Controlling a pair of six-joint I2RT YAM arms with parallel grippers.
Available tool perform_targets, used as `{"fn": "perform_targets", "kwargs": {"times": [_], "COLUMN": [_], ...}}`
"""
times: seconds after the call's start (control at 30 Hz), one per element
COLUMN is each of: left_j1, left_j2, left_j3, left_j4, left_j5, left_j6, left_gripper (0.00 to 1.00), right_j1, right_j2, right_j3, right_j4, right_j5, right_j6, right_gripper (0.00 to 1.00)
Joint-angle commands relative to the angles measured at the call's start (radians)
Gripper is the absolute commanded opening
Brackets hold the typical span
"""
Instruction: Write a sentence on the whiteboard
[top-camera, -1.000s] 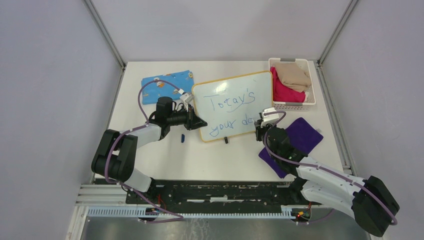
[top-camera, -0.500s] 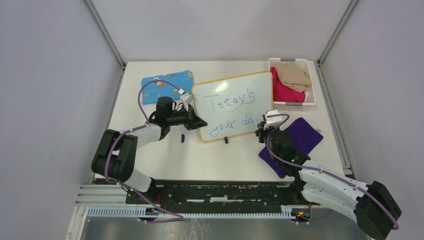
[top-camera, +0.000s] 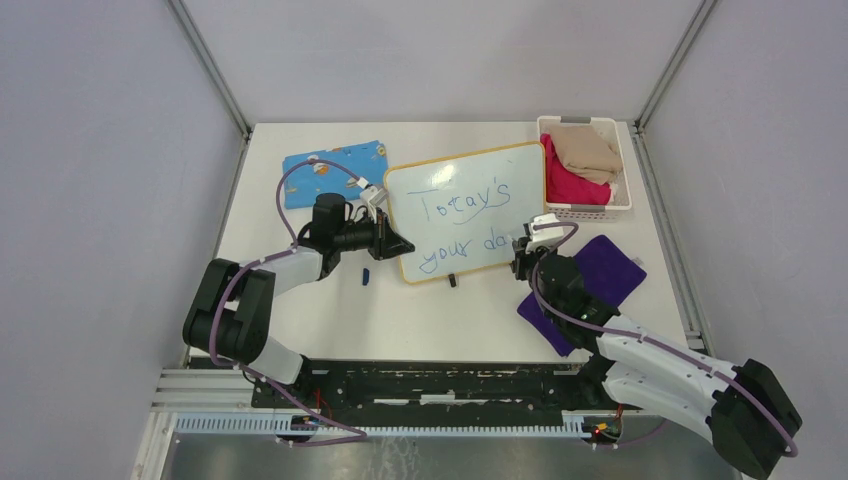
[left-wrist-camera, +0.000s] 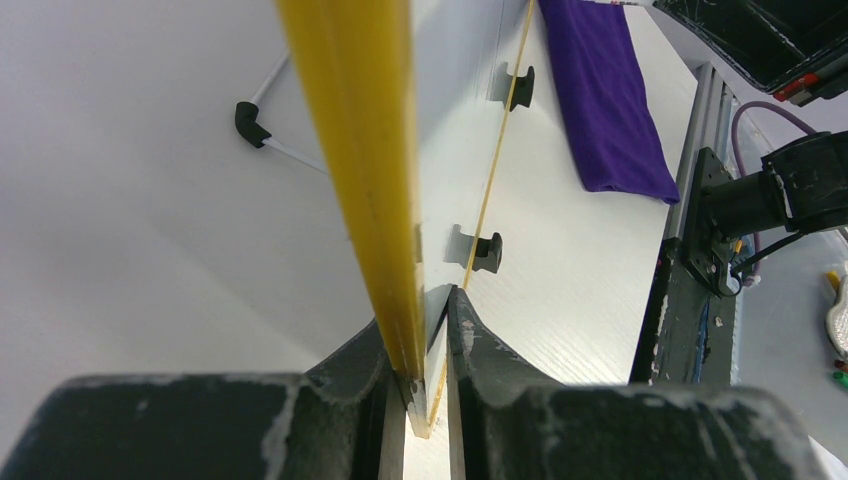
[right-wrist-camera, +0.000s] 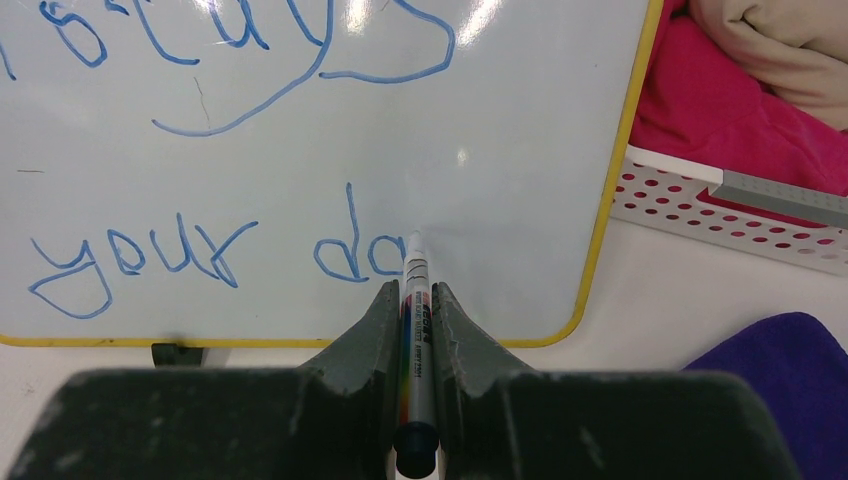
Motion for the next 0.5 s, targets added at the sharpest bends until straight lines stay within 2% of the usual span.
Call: {"fn": "perform_targets", "kwargs": {"times": [0.0, 0.47], "left_j1": [-0.033, -0.034], "left_j2": [0.042, 0.04], "left_j3": [-0.011, -0.011], "left_j4": [-0.14, -0.142], "left_j5": [-0.094, -0.097], "left_j6": [0.11, 0.11], "left_gripper": [0.22, 0.23], "right_j1": [-0.006, -0.016], "right_j2": [0.019, 0.039], "right_j3": [0.044, -0.003], "right_j4": [0.053, 0.06], "right_j5": [-0.001, 0.005], "right_j6": [-0.011, 0.003], "right_gripper": [0.0, 0.0]}}
